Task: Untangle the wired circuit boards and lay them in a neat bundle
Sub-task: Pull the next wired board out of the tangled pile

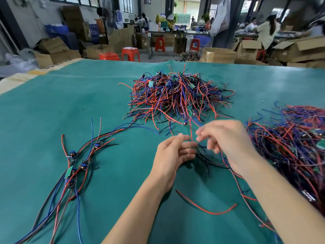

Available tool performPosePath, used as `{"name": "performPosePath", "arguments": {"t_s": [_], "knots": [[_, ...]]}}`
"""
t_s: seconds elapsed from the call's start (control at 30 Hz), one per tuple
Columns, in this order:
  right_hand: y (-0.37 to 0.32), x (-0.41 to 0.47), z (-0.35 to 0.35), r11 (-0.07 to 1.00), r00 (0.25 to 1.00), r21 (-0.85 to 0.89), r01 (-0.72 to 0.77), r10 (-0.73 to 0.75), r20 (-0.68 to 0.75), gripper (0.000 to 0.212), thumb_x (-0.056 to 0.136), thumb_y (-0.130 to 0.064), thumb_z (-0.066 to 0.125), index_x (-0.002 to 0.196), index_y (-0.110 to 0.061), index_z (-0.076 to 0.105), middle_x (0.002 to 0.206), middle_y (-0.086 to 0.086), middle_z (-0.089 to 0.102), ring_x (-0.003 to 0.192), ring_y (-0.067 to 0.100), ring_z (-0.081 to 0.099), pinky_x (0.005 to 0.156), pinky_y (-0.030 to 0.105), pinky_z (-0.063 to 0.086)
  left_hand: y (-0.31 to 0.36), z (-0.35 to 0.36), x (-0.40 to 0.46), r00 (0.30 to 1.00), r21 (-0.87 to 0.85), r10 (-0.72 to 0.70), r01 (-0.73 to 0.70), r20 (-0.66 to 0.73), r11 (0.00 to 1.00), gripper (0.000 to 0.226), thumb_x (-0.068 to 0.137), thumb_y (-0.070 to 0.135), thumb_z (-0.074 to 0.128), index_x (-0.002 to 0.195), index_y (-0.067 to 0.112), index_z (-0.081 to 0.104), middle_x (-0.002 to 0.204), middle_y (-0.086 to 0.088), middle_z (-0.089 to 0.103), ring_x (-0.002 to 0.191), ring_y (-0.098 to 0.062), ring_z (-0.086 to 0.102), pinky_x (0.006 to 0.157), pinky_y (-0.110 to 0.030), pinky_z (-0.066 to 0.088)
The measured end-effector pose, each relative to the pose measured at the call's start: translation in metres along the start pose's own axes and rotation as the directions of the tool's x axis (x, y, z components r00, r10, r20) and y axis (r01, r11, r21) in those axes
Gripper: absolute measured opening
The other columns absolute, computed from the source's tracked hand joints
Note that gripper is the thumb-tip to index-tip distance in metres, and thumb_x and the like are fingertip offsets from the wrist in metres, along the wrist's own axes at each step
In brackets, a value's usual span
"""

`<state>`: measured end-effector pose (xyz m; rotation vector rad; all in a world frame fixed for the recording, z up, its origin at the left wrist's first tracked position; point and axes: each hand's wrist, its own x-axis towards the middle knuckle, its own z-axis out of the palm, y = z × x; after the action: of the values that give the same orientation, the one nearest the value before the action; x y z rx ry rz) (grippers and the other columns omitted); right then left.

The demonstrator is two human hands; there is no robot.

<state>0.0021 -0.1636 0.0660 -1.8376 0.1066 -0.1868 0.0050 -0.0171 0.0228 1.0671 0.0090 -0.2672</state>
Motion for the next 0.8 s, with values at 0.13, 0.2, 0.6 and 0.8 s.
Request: {"name": "performPosePath", "arguments": {"t_s": [0.13,0.2,0.6,0.8], "knots": [[0.008,-0.049,0.009,0.992,0.973,-0.053,0.114,-0.101,0.207,0.018,0.066,-0.017,0.059,0.064,-0.012,0.076,0.063,0.007,0.072,0.046,0.011,0.055,0.045,0.014,0.037,-0.001,0.001,-0.001,0.997,0.042,-0.030,0.027,0.067,0.999,0.024,0.104,0.019,0.047,0.099,0.002,0.063,0.094,-0.017,0.073,0.069,-0.016,0.069,0.060,-0.023,0.056],[0.009,-0.057,0.010,0.992,0.942,-0.036,0.118,-0.100,0.319,0.019,0.067,-0.014,0.057,0.060,-0.010,0.074,0.060,0.008,0.071,0.046,0.010,0.055,0.046,0.012,0.037,-0.003,0.000,-0.002,0.997,0.074,-0.025,0.020,0.068,0.997,0.021,0.104,0.014,0.048,0.103,-0.003,0.061,0.102,-0.021,0.073,0.077,-0.020,0.070,0.069,-0.028,0.057],[0.026,-0.045,0.003,0.998,0.999,0.043,0.043,-0.041,-0.028,0.023,0.070,-0.043,0.071,0.081,-0.024,0.066,0.053,0.004,0.061,0.044,0.012,0.047,0.049,0.024,0.034,-0.006,-0.008,-0.003,0.983,0.155,0.044,-0.073,0.180,0.985,0.013,0.087,0.005,0.069,0.097,0.012,0.068,0.078,-0.006,0.072,0.062,-0.014,0.062,0.060,-0.021,0.052],[0.033,-0.042,0.002,0.995,0.997,0.092,0.039,-0.033,-0.064,0.015,0.082,-0.026,0.083,0.086,-0.015,0.074,0.064,0.005,0.068,0.049,0.014,0.058,0.043,0.029,0.042,-0.009,-0.006,-0.006,0.964,0.270,0.082,-0.152,0.253,0.951,0.014,0.073,0.014,0.078,0.084,0.009,0.070,0.071,-0.010,0.068,0.059,-0.015,0.062,0.054,-0.020,0.048]]}}
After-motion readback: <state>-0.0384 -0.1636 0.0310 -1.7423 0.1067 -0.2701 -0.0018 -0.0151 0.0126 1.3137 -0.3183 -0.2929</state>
